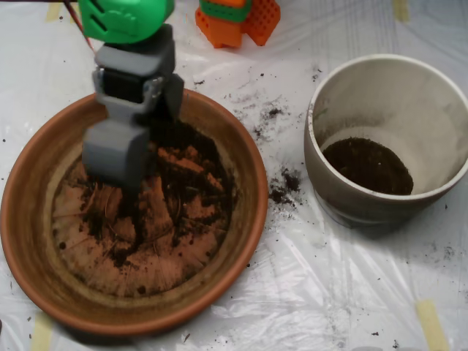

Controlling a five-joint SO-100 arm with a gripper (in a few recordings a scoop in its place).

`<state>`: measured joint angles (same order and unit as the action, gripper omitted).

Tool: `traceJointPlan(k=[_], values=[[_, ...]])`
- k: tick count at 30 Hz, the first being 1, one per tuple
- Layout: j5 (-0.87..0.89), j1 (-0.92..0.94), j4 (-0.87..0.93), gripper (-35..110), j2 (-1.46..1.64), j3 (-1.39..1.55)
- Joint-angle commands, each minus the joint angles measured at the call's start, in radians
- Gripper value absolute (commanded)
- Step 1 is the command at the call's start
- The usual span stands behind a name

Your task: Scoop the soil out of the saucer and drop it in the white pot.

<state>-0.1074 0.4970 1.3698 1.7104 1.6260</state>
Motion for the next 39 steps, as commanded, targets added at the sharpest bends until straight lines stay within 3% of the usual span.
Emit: traceJointPlan(k=[1, 10, 25, 39], values=[[0.009, 0.103, -0.107, 33, 0.066, 0.095], [0.066, 0.187, -0.344, 31, 0.064, 0.336], [0.147, 0.331, -0.459, 28, -0.074, 0.362], [0.052, 0.344, -0.124, 29, -0.499, -0.043]])
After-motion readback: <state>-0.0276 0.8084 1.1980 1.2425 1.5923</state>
